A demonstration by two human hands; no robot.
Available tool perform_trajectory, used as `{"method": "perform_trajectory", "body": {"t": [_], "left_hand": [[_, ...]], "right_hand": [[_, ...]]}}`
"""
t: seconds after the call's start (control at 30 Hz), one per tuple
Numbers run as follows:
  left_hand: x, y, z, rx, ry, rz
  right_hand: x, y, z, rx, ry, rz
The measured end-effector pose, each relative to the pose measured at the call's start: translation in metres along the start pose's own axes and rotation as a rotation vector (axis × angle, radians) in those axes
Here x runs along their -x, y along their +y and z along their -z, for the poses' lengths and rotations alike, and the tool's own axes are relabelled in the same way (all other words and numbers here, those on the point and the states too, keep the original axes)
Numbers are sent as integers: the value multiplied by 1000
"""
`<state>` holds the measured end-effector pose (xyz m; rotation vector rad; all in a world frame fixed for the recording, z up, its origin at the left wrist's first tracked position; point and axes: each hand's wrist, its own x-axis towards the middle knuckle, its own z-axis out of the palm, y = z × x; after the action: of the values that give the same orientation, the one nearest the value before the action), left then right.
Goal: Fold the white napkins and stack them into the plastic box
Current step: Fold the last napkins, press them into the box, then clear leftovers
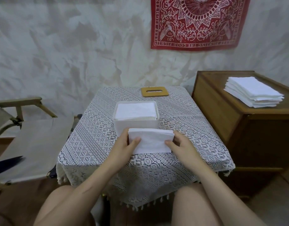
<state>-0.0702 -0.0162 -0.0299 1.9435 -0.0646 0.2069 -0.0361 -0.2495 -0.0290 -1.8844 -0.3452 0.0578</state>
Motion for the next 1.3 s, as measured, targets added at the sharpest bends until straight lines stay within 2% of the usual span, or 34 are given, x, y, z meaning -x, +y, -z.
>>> {"method": "perform_trajectory", "body": {"t": [0.13, 0.33, 0.43, 0.53, 0.7, 0.83, 0.93, 1.03, 1.13, 1.3], "left_hand": [[-3, 4, 4, -72, 28, -14], [-24, 42, 37, 40, 224, -29], [-47, 55, 60, -31, 295, -19], [-75, 59, 75, -153, 283, 44], [-105, 51, 79, -428, 252, 148], [-115, 37, 82, -532, 235, 183], [-115, 31, 82, -513, 253, 161], [-114, 27, 78, -476, 212, 65], [-110, 25, 75, -414, 76, 89], [-98, 15, 72, -143, 58, 170]], "right_hand": [[-3, -5, -4, 105, 49, 1], [-34, -56, -4, -44, 130, 46], [-60, -80, -7, -72, 166, 28], [-86, -87, -12, -68, 196, -44], [-121, -83, -21, 143, 203, -137], [-131, -77, -22, 346, 221, -149], [-132, -71, -25, 443, 277, -56], [-128, -66, -26, 481, 140, 55], [-122, -65, -28, 493, 2, -27], [-112, -58, -26, 392, 2, -78]]}}
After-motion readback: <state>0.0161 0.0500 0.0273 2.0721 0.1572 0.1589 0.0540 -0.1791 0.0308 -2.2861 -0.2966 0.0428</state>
